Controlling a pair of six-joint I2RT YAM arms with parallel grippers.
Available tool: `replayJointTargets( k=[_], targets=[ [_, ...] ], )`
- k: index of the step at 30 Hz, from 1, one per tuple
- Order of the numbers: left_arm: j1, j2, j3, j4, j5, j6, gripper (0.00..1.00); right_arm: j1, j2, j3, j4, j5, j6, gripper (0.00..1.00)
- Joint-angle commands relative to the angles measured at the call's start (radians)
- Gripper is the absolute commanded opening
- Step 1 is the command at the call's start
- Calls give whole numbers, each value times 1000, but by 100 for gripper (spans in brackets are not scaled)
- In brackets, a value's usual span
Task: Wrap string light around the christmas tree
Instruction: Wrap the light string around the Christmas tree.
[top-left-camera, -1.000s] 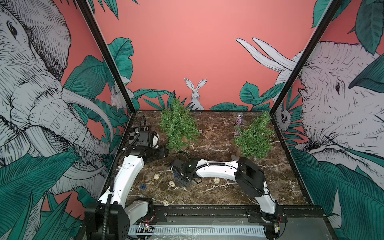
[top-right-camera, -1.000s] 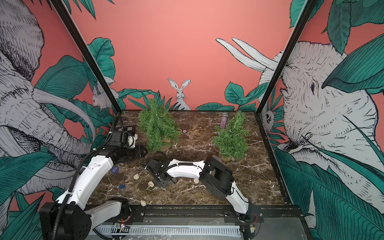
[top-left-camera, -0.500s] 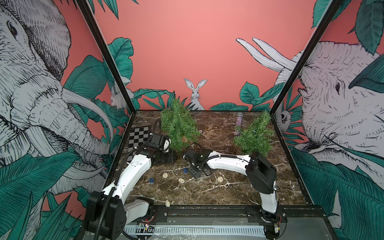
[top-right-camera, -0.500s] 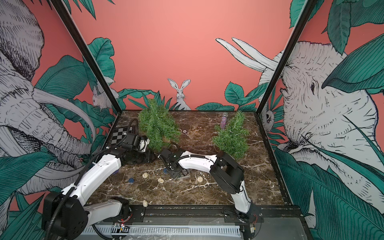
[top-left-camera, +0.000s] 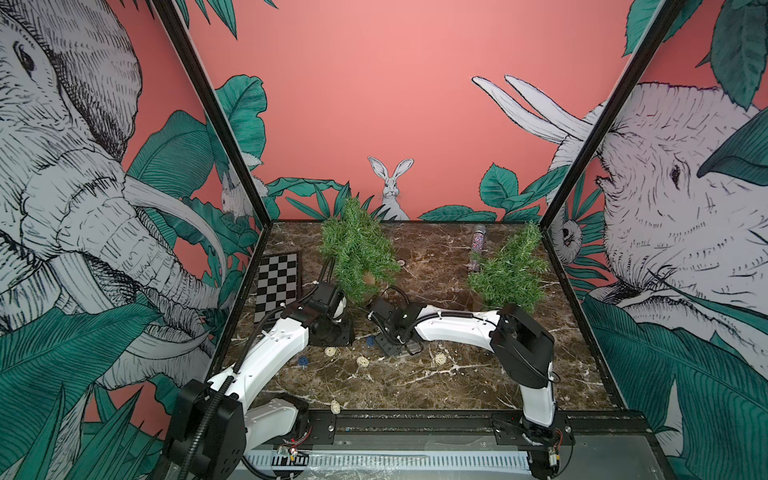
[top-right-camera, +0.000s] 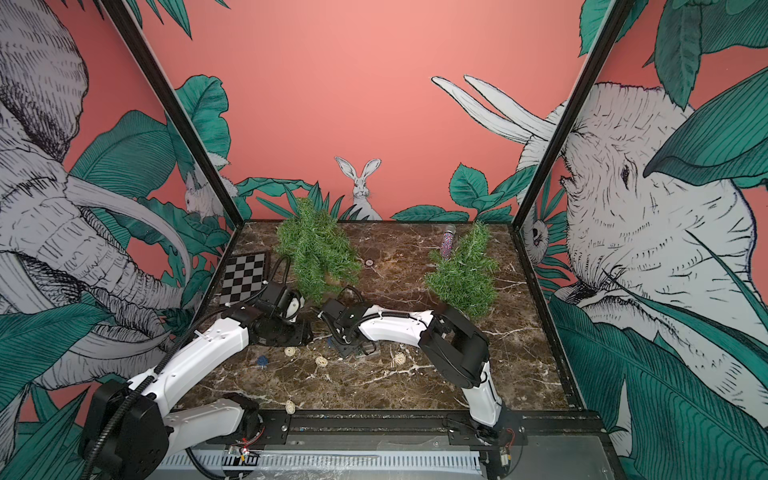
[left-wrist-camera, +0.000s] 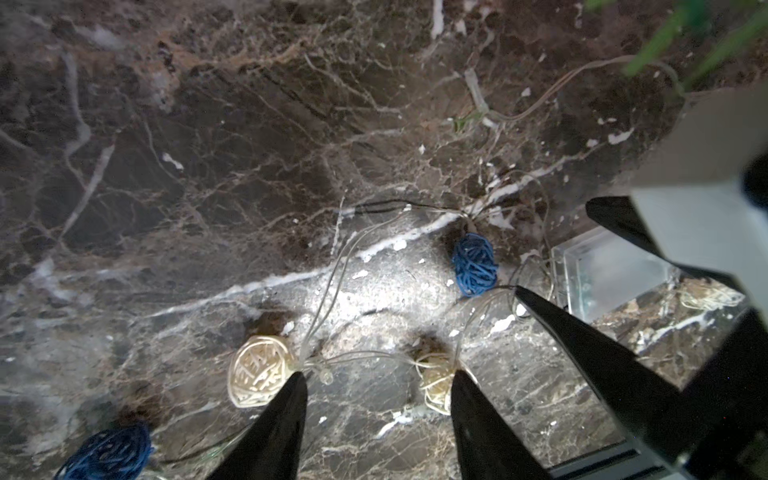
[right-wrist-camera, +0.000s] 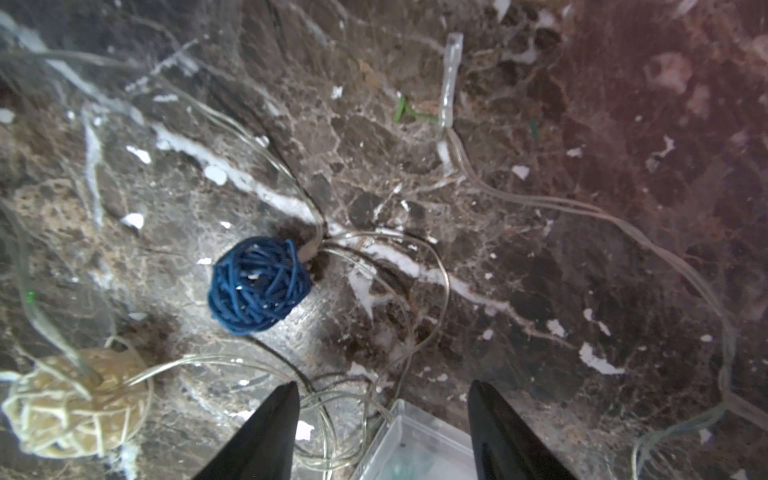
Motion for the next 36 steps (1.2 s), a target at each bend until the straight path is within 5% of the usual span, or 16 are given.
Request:
replayJointTargets(
  k=[1,21,31,36],
  targets=[
    [-13,23,-13,16,-32,-26,56,-4,-49,-13,28,-1,28,66],
    [-50,179,15,77,-155,24,46,-16,-156,-196,191,-1,64,64],
    [-50,210,74,122,-147,8,14,-15,-220,-245,219,-20,71,64],
    [-50,197,89,114,-105,-2,9,-16,-232,-235,206,-24,71,64]
  ],
)
